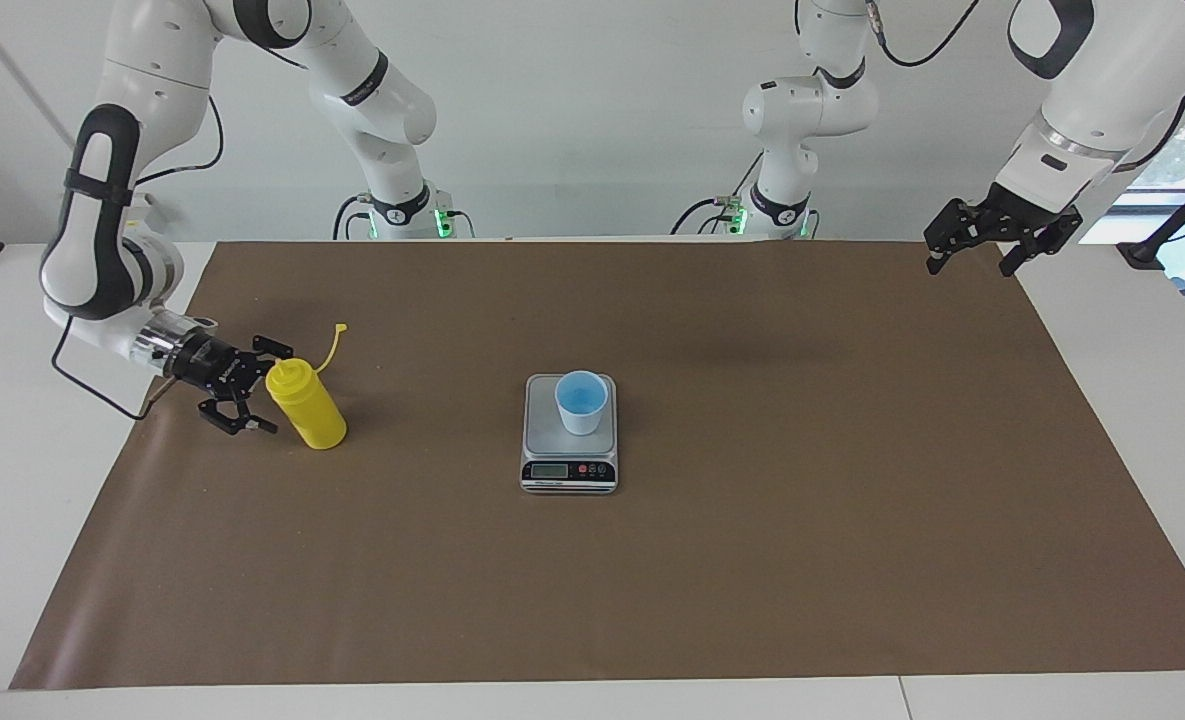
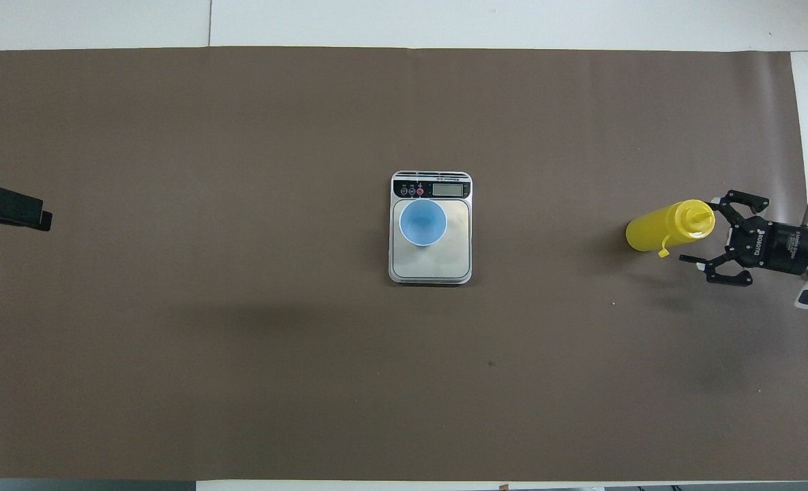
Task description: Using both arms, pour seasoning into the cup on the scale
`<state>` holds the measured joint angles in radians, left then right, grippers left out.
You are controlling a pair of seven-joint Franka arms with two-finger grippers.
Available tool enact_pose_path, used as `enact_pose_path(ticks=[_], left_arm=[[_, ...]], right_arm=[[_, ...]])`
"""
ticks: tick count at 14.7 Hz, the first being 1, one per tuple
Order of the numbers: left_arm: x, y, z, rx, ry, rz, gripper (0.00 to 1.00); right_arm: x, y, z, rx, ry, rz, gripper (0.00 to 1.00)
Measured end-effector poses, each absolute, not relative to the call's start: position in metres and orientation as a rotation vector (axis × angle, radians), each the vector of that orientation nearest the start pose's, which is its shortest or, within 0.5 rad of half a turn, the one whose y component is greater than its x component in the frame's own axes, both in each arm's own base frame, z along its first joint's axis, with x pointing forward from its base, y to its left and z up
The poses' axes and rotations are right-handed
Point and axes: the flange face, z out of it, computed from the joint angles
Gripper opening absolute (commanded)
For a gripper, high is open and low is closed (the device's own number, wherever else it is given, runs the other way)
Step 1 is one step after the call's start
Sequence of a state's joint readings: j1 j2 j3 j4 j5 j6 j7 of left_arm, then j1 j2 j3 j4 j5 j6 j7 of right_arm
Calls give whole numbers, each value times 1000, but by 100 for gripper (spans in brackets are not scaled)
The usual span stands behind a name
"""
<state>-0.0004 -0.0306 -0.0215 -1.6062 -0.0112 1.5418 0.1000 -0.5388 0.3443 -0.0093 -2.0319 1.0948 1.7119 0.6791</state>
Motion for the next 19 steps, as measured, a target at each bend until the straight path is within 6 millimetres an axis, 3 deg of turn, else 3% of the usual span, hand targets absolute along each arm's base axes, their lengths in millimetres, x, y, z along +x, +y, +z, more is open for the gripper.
enact_pose_path(ticks=[4, 7, 10, 12, 16, 19], left_arm=[[541, -13, 622, -3147, 192, 52, 100], [541, -13, 622, -3147, 192, 52, 100], [541, -13, 622, -3147, 192, 52, 100], [541, -13, 622, -3147, 192, 52, 100], [541, -13, 622, -3147, 192, 52, 100], [541, -13, 622, -3147, 192, 52, 100]], right_arm=[[529, -261, 356, -1483, 1569, 791, 100], [555, -263, 436, -1670, 1556, 742, 100], [580, -229, 511, -1916, 1496, 650, 100], [590, -197, 548, -2080, 1464, 583, 100], [598, -124, 583, -2421, 1362, 472, 100], [586, -88, 621, -2608, 1171, 346, 100]])
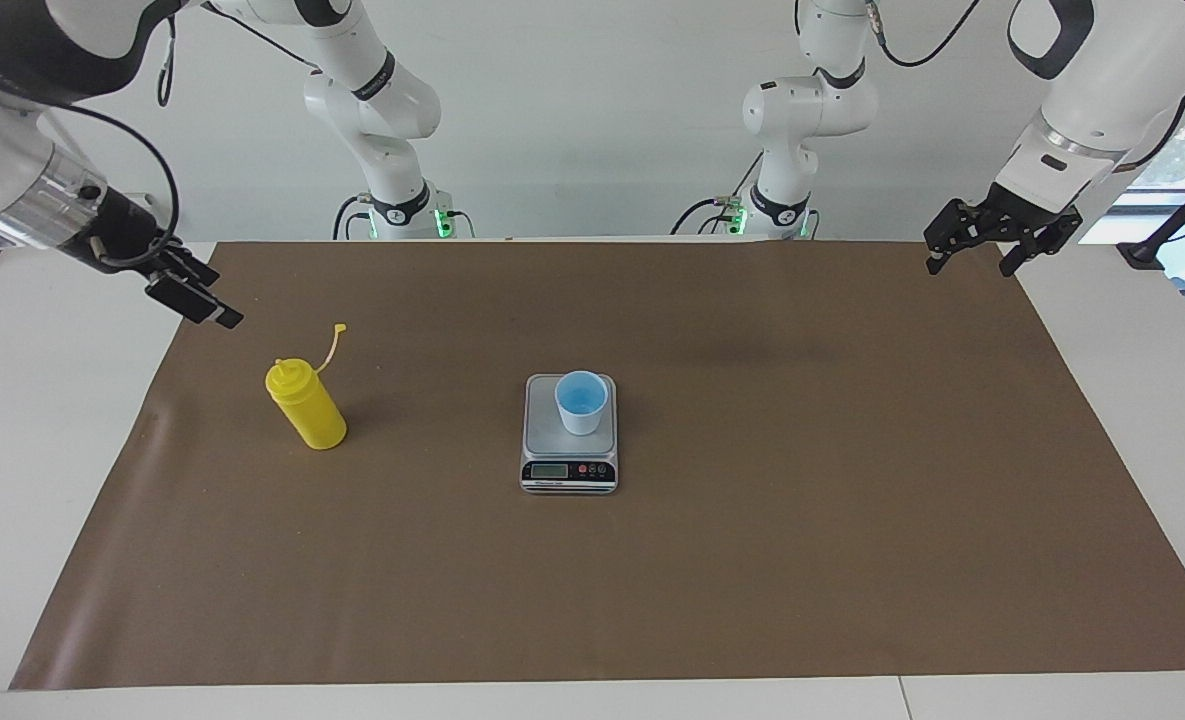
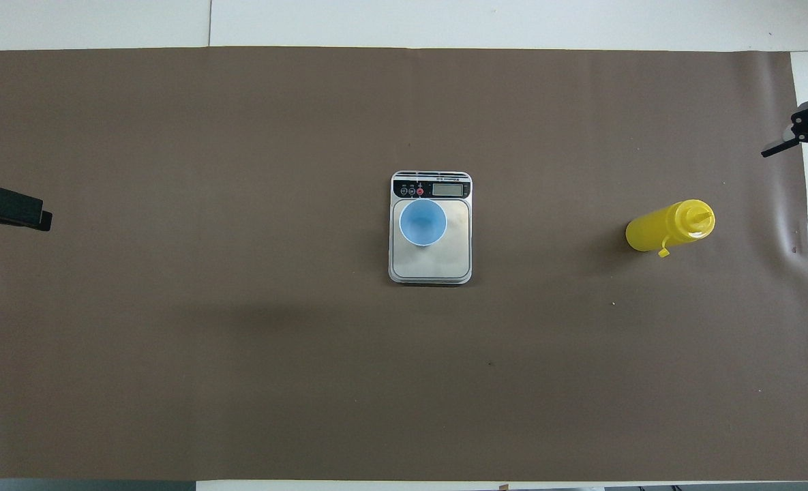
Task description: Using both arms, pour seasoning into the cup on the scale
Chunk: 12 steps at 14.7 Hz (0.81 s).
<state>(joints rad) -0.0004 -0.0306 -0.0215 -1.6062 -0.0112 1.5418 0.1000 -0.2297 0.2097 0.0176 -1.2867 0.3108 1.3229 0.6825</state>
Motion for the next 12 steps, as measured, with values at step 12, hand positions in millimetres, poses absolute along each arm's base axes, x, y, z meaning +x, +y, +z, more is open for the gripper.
enact_pose_path(ticks=[12], left_arm=[[541, -13, 622, -3147, 192, 52, 100]], right_arm=[[544, -2, 658, -2745, 952, 312, 100]])
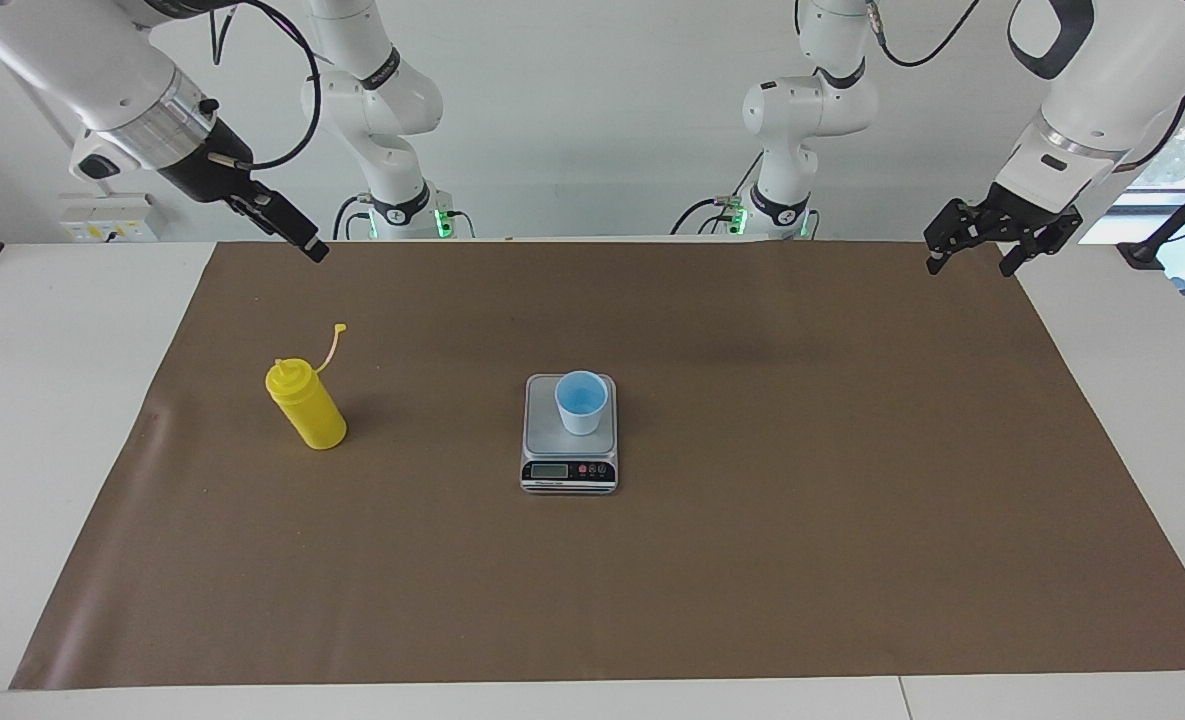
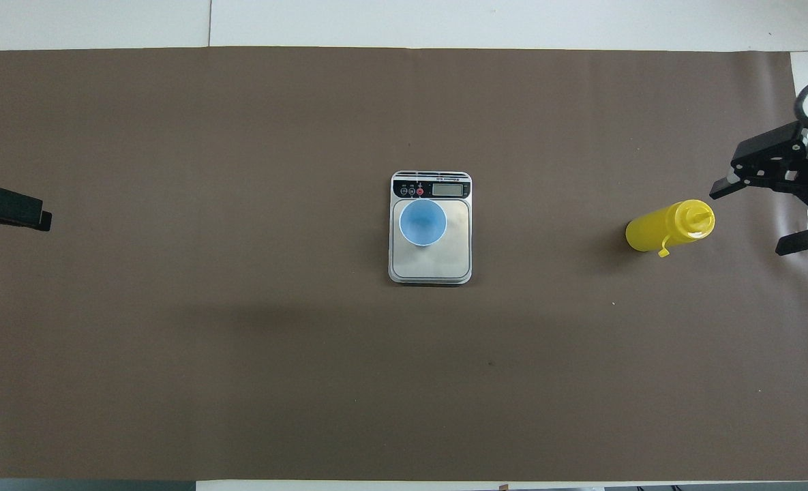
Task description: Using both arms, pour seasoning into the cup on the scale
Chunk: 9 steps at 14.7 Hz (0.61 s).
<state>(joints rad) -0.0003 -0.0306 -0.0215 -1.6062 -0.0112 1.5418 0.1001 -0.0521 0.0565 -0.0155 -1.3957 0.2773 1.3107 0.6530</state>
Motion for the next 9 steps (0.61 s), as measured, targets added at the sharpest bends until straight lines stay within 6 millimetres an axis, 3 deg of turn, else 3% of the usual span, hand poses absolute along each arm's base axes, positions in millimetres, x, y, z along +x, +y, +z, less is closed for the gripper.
enact_pose_path(ticks=[2, 5, 7, 9], left_arm=[[541, -13, 622, -3147, 192, 52, 100], [541, -13, 622, -3147, 192, 52, 100], [541, -13, 622, -3147, 192, 52, 100], [541, -13, 622, -3147, 192, 52, 100]], right_arm=[[540, -11, 662, -2738, 974, 299, 100], [538, -45, 660, -2723, 1020, 278, 100], [537, -60, 657, -2818, 898, 242, 100], [538, -56, 657, -2922, 701, 210, 100]])
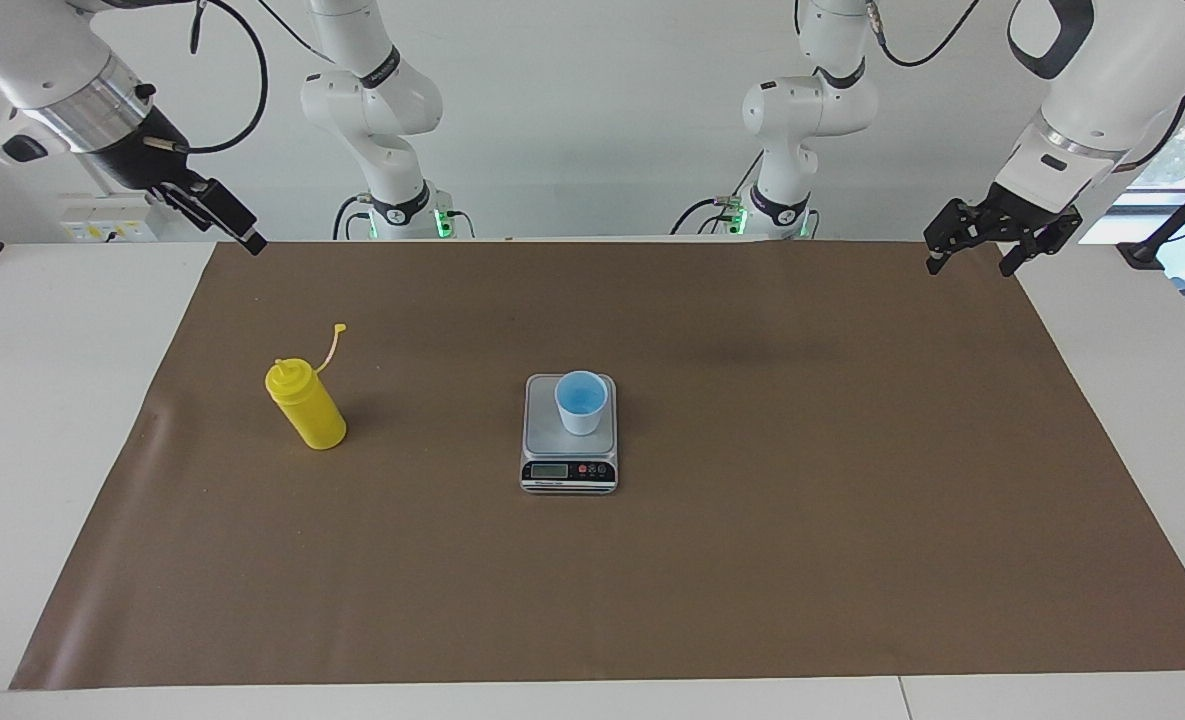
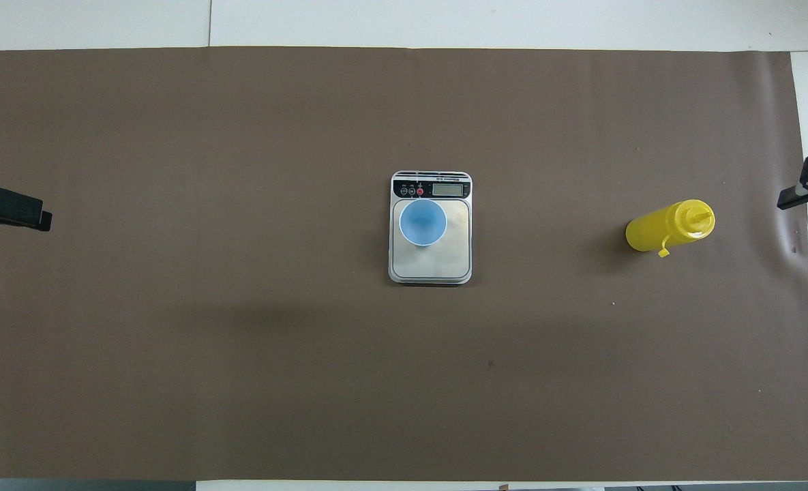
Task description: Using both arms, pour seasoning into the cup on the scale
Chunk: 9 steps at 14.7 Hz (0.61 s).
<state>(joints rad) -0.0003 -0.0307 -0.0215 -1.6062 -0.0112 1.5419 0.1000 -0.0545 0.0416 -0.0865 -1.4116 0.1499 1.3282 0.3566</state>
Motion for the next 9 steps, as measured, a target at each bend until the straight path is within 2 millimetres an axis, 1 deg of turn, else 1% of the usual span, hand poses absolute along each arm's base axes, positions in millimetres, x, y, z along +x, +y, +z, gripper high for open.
enact_pose_path(ticks=[2, 5, 6, 7, 9], left_arm=[[541, -13, 622, -3147, 192, 52, 100], [541, -13, 622, -3147, 192, 52, 100], [541, -13, 622, -3147, 192, 52, 100], [541, -13, 622, -3147, 192, 52, 100], [541, -13, 622, -3147, 192, 52, 100]], right_arm=[[541, -43, 657, -2966, 590, 190, 100], [542, -15, 657, -3029, 441, 187, 100], [542, -11, 656, -3046, 375, 184, 100], [542, -11, 656, -3059, 317, 182, 100], [542, -16, 656, -3080, 261, 179, 100]])
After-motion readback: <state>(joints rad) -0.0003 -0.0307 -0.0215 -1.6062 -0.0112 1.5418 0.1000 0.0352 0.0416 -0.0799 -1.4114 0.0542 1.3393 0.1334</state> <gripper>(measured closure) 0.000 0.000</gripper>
